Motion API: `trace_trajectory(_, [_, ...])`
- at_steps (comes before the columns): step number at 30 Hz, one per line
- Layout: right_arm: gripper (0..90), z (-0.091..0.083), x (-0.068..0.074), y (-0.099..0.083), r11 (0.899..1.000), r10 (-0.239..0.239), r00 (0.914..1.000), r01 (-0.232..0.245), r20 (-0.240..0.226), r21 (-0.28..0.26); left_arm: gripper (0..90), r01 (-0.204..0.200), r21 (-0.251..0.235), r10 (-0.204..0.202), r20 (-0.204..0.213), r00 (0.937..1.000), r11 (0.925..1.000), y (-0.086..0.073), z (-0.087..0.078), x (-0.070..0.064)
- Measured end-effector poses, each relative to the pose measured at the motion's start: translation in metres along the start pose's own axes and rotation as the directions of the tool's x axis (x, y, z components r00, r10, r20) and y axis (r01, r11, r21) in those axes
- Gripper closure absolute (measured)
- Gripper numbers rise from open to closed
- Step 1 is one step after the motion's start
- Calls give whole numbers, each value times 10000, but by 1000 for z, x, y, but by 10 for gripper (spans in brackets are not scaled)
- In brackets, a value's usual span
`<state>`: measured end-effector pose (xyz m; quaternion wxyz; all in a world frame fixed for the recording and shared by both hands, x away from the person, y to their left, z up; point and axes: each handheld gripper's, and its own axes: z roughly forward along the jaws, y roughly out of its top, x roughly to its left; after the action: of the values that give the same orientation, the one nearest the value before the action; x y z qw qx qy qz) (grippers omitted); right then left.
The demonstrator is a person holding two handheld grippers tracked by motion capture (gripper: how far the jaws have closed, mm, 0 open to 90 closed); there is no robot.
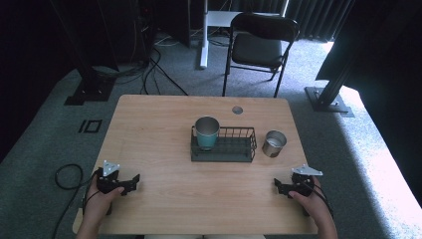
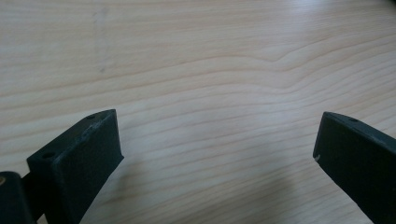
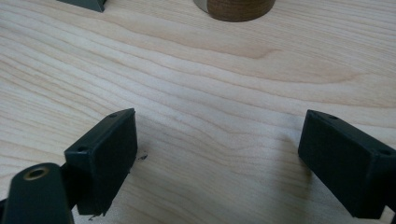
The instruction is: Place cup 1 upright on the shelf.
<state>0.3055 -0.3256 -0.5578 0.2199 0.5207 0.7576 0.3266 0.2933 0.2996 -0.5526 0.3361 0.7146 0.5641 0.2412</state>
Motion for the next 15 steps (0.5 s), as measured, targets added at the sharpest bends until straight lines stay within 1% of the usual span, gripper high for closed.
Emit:
trace_trajectory(1, [113, 0, 0, 0, 10000, 1, 10000, -1, -1, 1, 17, 0, 0, 0, 0, 10000, 10000, 0, 0, 0])
trace_trajectory(2, [113, 0, 0, 0, 10000, 2, 10000, -2, -1, -1, 17, 114, 77, -111, -270, 9996, 9999, -1, -1, 3])
trace_trajectory(4, [113, 0, 0, 0, 10000, 1, 10000, -1, -1, 1, 17, 237, 106, -233, -394, 9990, 9997, -2, -2, 5])
trace_trajectory(5, [113, 0, 0, 0, 10000, 0, 10000, 0, -1, 1, 17, 237, 106, -233, -394, 9990, 9997, -2, -2, 5])
trace_trajectory(6, [113, 0, 0, 0, 10000, -3, 10000, 3, -2, 2, 17, 184, 371, -164, -539, 9984, 9991, -3, -3, 6])
trace_trajectory(7, [113, 0, 0, 0, 10000, -3, 10000, 3, -2, 2, 17, 184, 371, -164, -539, 9984, 9991, -3, -3, 6])
trace_trajectory(8, [113, 0, 0, 0, 10000, 1, 10000, -1, -1, 2, 17, 300, 548, -267, -601, 9978, 9980, -4, -2, 7])
trace_trajectory(10, [113, 0, 0, 0, 10000, 3, 10000, -3, -1, 2, 17, 333, 831, -276, -686, 9973, 9960, -4, -1, 7])
trace_trajectory(15, [113, 0, 0, 0, 10000, -1, 10000, 1, -1, 3, 16, 217, 940, -145, -767, 9970, 9953, -4, 0, 7])
